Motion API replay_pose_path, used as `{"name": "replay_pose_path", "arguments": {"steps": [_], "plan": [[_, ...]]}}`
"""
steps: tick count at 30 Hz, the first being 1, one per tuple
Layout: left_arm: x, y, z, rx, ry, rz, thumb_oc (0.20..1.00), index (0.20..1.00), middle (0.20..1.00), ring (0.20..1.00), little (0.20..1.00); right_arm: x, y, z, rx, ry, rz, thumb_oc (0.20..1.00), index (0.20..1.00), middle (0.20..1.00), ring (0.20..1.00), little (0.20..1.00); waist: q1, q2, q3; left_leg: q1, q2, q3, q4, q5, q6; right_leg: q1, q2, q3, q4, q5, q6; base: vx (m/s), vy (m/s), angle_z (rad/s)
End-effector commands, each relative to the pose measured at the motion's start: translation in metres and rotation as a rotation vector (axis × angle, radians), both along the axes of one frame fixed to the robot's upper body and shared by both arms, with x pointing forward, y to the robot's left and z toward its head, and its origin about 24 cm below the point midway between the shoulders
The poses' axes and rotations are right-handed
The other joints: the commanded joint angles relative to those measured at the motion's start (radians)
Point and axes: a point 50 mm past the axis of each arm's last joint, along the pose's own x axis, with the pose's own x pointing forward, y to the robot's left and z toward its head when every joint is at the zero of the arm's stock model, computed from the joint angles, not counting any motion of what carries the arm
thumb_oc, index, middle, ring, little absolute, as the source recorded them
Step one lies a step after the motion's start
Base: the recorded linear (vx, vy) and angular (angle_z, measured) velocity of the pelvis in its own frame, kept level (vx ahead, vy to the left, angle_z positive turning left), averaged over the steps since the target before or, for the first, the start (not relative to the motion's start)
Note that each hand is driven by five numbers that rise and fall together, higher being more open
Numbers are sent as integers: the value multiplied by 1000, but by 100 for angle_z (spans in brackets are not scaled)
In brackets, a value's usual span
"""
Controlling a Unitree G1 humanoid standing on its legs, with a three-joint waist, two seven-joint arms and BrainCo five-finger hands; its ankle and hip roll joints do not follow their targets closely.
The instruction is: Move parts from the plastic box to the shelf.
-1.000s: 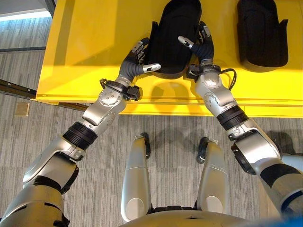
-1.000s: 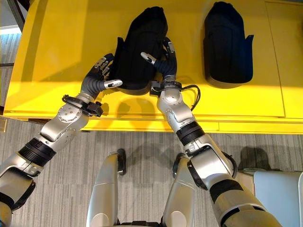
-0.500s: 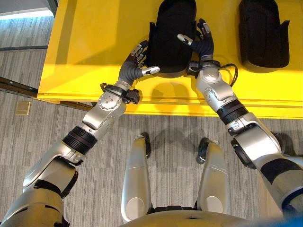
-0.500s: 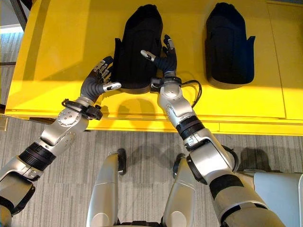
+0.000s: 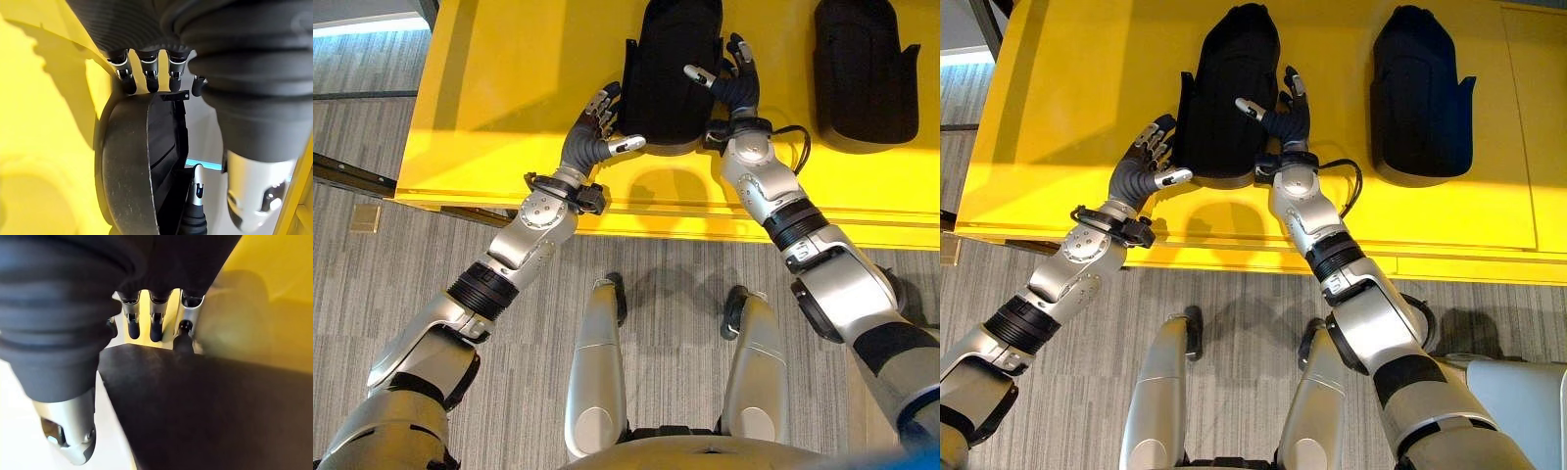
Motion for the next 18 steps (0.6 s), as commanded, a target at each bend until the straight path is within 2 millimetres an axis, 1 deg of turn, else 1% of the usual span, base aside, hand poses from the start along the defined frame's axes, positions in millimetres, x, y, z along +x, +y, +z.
{"name": "replay_pose_path", "arguments": {"steps": [1, 5, 18], "plan": [[-19, -32, 51, -86, -228, -174, 1000, 1000, 1000, 1000, 1000, -1, 21, 34, -7, -74, 42, 1000, 1000, 1000, 1000, 1000, 34, 19, 19, 28, -2, -20, -62, -7, 10, 62, -7, 6, -59, -4, 3, 0, 0, 0], [-20, -34, 52, -87, -229, -190, 1000, 1000, 1000, 1000, 1000, 0, 20, 35, -19, -76, 36, 1000, 1000, 1000, 1000, 1000, 35, 21, 18, 30, -1, -18, -65, -6, 10, 61, -8, 8, -57, -4, 2, 0, 0, 0], [-26, -42, 49, -80, -214, -257, 1000, 1000, 1000, 1000, 1000, -1, 27, 43, -52, -94, 47, 1000, 1000, 1000, 1000, 1000, 34, 19, 17, 29, 1, -23, -65, -1, 9, 58, -6, 9, -53, -1, 1, 0, 0, 0]]}}
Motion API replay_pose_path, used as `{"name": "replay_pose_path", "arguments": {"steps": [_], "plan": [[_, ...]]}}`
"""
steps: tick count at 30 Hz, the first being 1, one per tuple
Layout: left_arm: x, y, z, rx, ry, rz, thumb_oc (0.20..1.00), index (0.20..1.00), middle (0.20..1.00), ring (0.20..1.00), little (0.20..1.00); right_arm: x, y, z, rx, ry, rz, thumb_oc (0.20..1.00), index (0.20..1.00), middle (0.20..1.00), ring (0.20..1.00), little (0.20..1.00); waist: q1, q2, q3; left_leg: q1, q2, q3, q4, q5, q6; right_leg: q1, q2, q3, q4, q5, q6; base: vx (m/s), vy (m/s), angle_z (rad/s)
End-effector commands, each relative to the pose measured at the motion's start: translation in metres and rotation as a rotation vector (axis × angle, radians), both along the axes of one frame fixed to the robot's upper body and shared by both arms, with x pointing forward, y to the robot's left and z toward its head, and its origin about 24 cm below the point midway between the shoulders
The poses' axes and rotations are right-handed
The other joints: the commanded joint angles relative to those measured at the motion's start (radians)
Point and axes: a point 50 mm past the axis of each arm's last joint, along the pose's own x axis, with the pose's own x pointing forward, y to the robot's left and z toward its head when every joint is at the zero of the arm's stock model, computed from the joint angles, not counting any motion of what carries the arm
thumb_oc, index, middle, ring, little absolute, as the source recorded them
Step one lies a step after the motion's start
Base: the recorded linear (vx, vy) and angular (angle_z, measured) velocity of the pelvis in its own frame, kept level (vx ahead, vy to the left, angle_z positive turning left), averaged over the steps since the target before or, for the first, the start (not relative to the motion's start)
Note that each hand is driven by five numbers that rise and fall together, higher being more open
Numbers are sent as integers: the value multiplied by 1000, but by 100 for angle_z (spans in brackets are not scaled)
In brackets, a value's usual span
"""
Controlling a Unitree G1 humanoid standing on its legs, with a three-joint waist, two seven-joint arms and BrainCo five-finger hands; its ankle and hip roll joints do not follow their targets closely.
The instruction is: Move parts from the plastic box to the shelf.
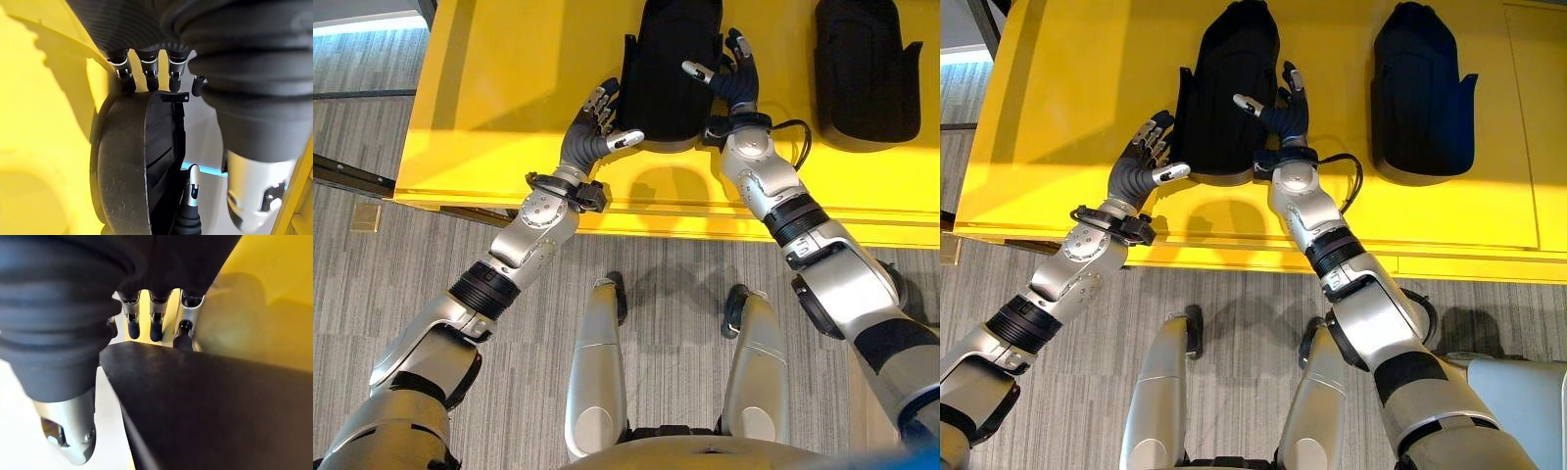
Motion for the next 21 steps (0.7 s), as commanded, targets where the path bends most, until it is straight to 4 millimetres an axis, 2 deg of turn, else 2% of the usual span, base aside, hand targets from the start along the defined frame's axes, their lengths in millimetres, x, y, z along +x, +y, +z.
{"name": "replay_pose_path", "arguments": {"steps": [1, 21], "plan": [[-26, -42, 48, -34, -223, -255, 1000, 1000, 1000, 1000, 1000, -1, 25, 37, -18, -84, 49, 1000, 1000, 1000, 1000, 1000, 33, 17, 11, 28, 2, -24, -64, -1, 9, 58, -6, 10, -54, -1, 1, 0, 0, 0], [-35, -60, 51, -47, -225, -356, 1000, 1000, 1000, 1000, 1000, -2, 40, 44, -102, -96, 66, 1000, 1000, 1000, 1000, 1000, 34, 14, 5, 27, 1, -21, -65, 4, 10, 57, -4, 11, -55, 6, 3, 0, 0, 0]]}}
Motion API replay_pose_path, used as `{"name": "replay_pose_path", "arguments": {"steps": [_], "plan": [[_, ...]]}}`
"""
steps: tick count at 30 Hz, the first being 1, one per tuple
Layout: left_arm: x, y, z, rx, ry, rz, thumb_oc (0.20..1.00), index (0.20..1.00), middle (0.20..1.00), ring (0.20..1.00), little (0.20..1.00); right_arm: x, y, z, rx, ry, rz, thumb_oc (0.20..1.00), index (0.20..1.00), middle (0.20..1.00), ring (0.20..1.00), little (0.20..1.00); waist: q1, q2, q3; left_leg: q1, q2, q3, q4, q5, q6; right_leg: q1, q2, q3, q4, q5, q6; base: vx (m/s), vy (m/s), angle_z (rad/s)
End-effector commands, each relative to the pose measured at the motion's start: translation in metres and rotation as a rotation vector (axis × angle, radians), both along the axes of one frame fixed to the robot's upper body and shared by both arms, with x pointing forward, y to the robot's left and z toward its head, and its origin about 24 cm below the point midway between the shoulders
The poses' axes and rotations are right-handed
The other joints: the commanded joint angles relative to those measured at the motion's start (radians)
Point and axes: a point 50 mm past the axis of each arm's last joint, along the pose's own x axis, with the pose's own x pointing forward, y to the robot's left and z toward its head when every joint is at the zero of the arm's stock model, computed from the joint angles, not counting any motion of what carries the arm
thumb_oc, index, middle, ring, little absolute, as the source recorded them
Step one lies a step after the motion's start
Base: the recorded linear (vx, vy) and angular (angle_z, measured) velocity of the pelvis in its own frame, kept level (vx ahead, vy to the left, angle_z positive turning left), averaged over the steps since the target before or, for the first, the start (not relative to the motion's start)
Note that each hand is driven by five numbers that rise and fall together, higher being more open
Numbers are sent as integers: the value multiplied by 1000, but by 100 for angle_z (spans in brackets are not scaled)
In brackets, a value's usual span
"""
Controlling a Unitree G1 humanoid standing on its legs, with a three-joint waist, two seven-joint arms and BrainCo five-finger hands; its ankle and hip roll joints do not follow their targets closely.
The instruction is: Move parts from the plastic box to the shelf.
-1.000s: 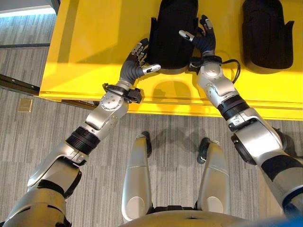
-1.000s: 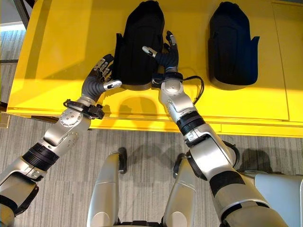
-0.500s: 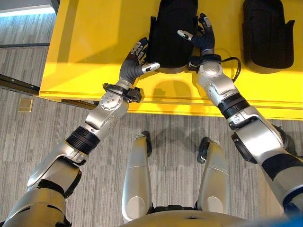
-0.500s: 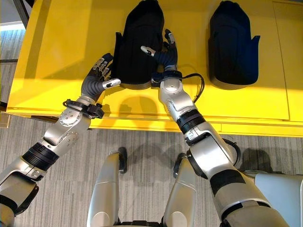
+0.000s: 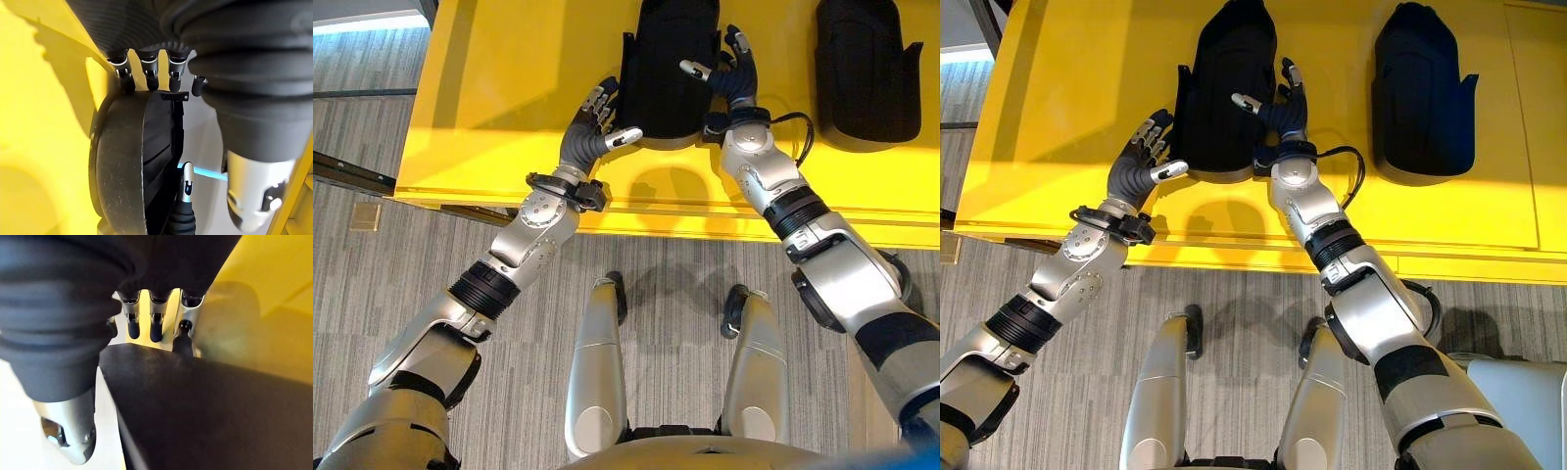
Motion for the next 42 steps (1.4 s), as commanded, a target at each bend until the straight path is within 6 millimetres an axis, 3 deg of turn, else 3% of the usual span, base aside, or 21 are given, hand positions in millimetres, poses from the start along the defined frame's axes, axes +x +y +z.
{"name": "replay_pose_path", "arguments": {"steps": [1, 15, 21, 23, 26, 33, 38, 39, 42], "plan": [[-35, -60, 51, -15, -242, -340, 1000, 1000, 1000, 1000, 1000, -6, 40, 40, -48, -103, 89, 1000, 1000, 1000, 1000, 1000, 32, 15, 4, 27, 1, -21, -68, 3, 9, 55, -4, 11, -58, 6, 3, 0, 0, 0], [-36, -57, 56, 4, -266, -350, 1000, 1000, 1000, 1000, 1000, -4, 35, 45, -82, -112, 75, 1000, 1000, 1000, 1000, 1000, 31, 13, 1, 34, 4, -21, -70, 5, 7, 55, -1, 13, -55, 5, 2, 0, 0, 0], [-35, -33, 83, 7, -365, -262, 1000, 1000, 1000, 1000, 1000, -7, 24, 60, -114, -178, 59, 1000, 1000, 1000, 1000, 1000, 33, 14, -3, 36, 4, -22, -73, 9, 6, 57, -1, 12, -55, 7, 2, 0, 0, 0], [-36, -33, 83, 6, -365, -262, 1000, 1000, 1000, 1000, 1000, -7, 24, 60, -115, -178, 59, 1000, 1000, 1000, 1000, 1000, 32, 14, -3, 36, 4, -22, -73, 9, 6, 58, -1, 12, -55, 7, 2, 0, 0, 0], [-43, -10, 98, -4, -440, -204, 1000, 1000, 1000, 1000, 1000, -13, 16, 75, -141, -256, 49, 1000, 1000, 1000, 1000, 1000, 35, 12, -6, 40, 4, -23, -74, 9, 5, 60, -2, 13, -56, 6, 4, 0, 0, 0], [-48, 21, 106, -6, -493, -85, 1000, 1000, 1000, 1000, 1000, -23, 2, 92, -137, -353, 43, 1000, 1000, 1000, 1000, 1000, 35, 7, -4, 50, 9, -21, -72, 8, 2, 67, 0, 14, -55, 2, 5, 0, 0, 0], [-48, 33, 107, -11, -500, -25, 1000, 1000, 1000, 1000, 1000, -28, -2, 91, -126, -381, 62, 1000, 1000, 1000, 1000, 1000, 31, 5, -5, 56, 10, -18, -72, 7, 2, 72, 0, 13, -53, 1, 4, -17, 3, 0], [-48, 37, 107, -11, -505, 0, 1000, 1000, 1000, 1000, 1000, -30, -5, 89, -109, -386, 68, 1000, 1000, 1000, 1000, 1000, 29, 7, -4, 49, 8, -15, -82, 33, 9, 62, -1, 13, -61, 23, -2, -88, 14, 0], [-48, 40, 106, -13, -505, 18, 1000, 1000, 1000, 1000, 1000, -30, -9, 85, -97, -381, 64, 1000, 1000, 1000, 1000, 1000, 28, 6, -8, 63, 9, -17, -79, 10, 2, 76, -1, 12, -57, 2, 4, -6, -3, -1]]}}
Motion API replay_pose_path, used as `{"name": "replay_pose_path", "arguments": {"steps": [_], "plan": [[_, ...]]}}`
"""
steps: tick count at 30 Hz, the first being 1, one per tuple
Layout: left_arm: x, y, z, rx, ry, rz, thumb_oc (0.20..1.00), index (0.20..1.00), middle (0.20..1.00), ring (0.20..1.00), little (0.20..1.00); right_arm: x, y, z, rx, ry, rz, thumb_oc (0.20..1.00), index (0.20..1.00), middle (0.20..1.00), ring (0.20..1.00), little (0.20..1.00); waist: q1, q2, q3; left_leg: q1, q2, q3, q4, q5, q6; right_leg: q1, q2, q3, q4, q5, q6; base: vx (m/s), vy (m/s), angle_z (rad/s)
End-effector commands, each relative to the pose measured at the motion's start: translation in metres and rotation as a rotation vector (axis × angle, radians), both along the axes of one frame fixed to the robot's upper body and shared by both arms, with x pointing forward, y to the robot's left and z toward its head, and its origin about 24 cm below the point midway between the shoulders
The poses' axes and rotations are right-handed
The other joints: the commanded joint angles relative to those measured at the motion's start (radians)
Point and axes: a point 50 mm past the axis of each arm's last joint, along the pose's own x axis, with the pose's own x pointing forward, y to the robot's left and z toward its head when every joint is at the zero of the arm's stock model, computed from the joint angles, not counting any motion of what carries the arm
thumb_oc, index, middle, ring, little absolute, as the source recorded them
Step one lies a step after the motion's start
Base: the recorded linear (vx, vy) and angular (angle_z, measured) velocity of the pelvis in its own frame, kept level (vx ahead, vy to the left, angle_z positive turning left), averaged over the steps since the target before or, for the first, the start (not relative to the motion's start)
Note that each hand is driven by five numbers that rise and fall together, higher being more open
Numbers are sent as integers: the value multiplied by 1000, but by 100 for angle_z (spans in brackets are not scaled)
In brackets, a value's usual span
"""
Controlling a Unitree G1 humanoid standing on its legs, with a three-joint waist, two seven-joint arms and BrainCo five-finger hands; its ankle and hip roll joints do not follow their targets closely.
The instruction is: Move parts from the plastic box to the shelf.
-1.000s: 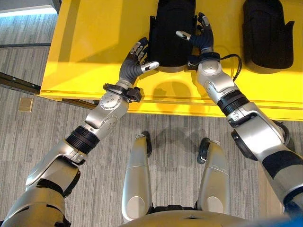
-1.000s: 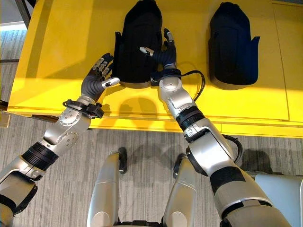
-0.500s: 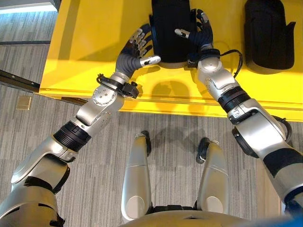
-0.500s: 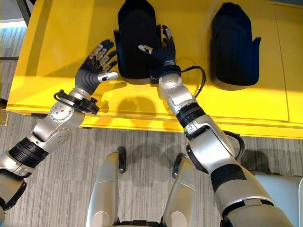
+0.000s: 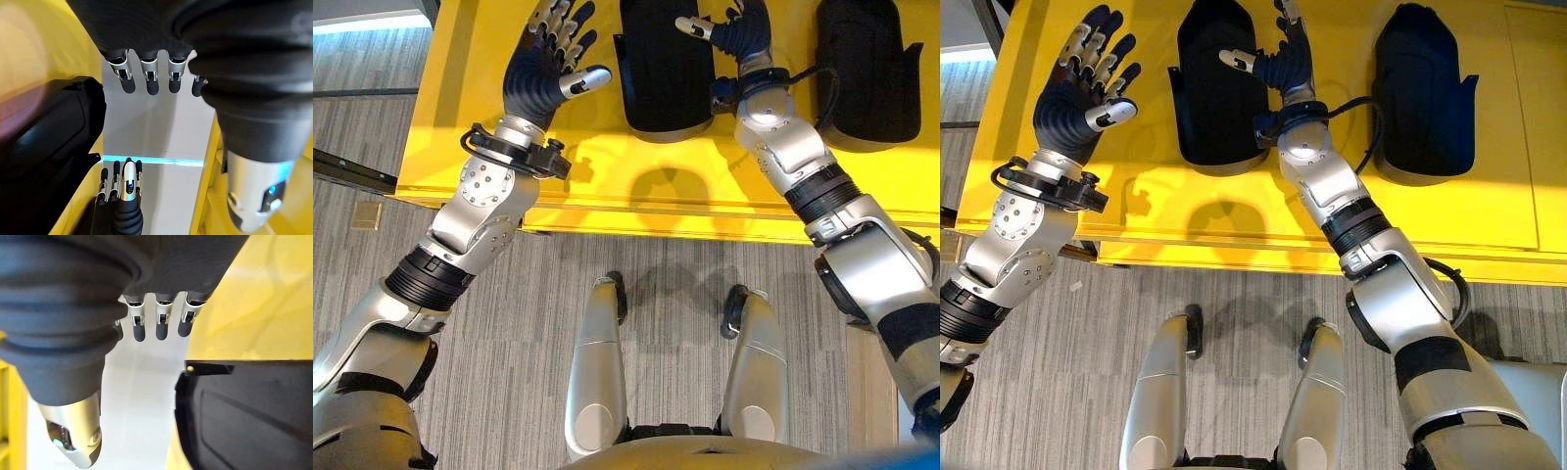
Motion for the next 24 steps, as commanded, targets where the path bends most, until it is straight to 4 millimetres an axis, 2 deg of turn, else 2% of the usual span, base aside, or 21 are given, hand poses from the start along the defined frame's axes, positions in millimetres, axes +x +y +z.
{"name": "replay_pose_path", "arguments": {"steps": [1, 2, 3, 4, 5, 14, 19, 20, 23, 24], "plan": [[-19, 9, 30, -17, -177, 21, 1000, 1000, 1000, 1000, 1000, -11, -11, 28, 60, -136, 15, 1000, 1000, 1000, 1000, 1000, 21, 9, -20, 19, 7, -20, -78, 36, 12, 43, -3, 9, -68, 28, -3, 69, -12, 3], [-19, 10, 29, -15, -180, 28, 1000, 1000, 1000, 1000, 1000, -11, -13, 26, 65, -133, 8, 1000, 1000, 1000, 1000, 1000, 22, 8, -23, 31, 9, -22, -73, 12, 6, 56, -3, 8, -62, 7, 3, -10, 2, 3], [-19, 10, 29, -17, -182, 30, 1000, 1000, 1000, 1000, 1000, -11, -14, 26, 68, -134, 8, 1000, 1000, 1000, 1000, 1000, 20, 9, -23, 31, 9, -22, -72, 11, 6, 56, -3, 9, -63, 7, 3, 69, -9, 3], [-19, 10, 29, -20, -183, 30, 1000, 1000, 1000, 1000, 1000, -12, -17, 27, 72, -140, 3, 1000, 1000, 1000, 1000, 1000, 19, 8, -24, 34, 9, -22, -73, 11, 6, 59, -3, 7, -65, 8, 3, -79, 12, 2], [-20, 11, 29, -22, -187, 33, 1000, 1000, 1000, 1000, 1000, -13, -19, 27, 74, -146, 3, 1000, 1000, 1000, 1000, 1000, 18, 9, -21, 25, 9, -20, -76, 34, 13, 50, -3, 7, -69, 28, -3, -75, 11, 2], [-35, 16, 21, -5, -223, 64, 1000, 1000, 1000, 1000, 1000, -28, -39, 26, 122, -218, 5, 1000, 1000, 1000, 1000, 1000, 10, -2, -32, 54, 16, -15, -94, 32, 12, 76, 3, 5, -90, 30, -1, -5, 0, 0], [-48, 27, 6, 20, -242, 172, 1000, 1000, 1000, 1000, 1000, -45, -54, 9, 158, -255, 22, 1000, 1000, 1000, 1000, 1000, 2, -9, -36, 79, 20, -11, -108, 29, 10, 98, 5, 4, -106, 29, 0, 7, -3, -2], [-53, 32, -1, 35, -245, 219, 1000, 1000, 1000, 1000, 1000, -53, -60, -2, 175, -259, 40, 1000, 1000, 1000, 1000, 1000, -2, -12, -34, 87, 22, -10, -113, 30, 9, 103, 8, 3, -108, 27, 0, 9, -10, -3], [-60, 38, -6, 80, -258, 294, 1000, 1000, 1000, 1000, 1000, -62, -70, -15, 188, -259, 37, 1000, 1000, 1000, 1000, 1000, -5, -15, -37, 98, 25, -9, -119, 28, 8, 112, 9, 3, -111, 25, 0, 22, -28, -7], [-67, 41, -14, 83, -255, 331, 1000, 1000, 1000, 1000, 1000, -72, -76, -30, 234, -249, 57, 1000, 1000, 1000, 1000, 1000, -10, -18, -38, 113, 27, -7, -128, 28, 8, 128, 12, 0, -120, 25, 1, 0, 0, 0]]}}
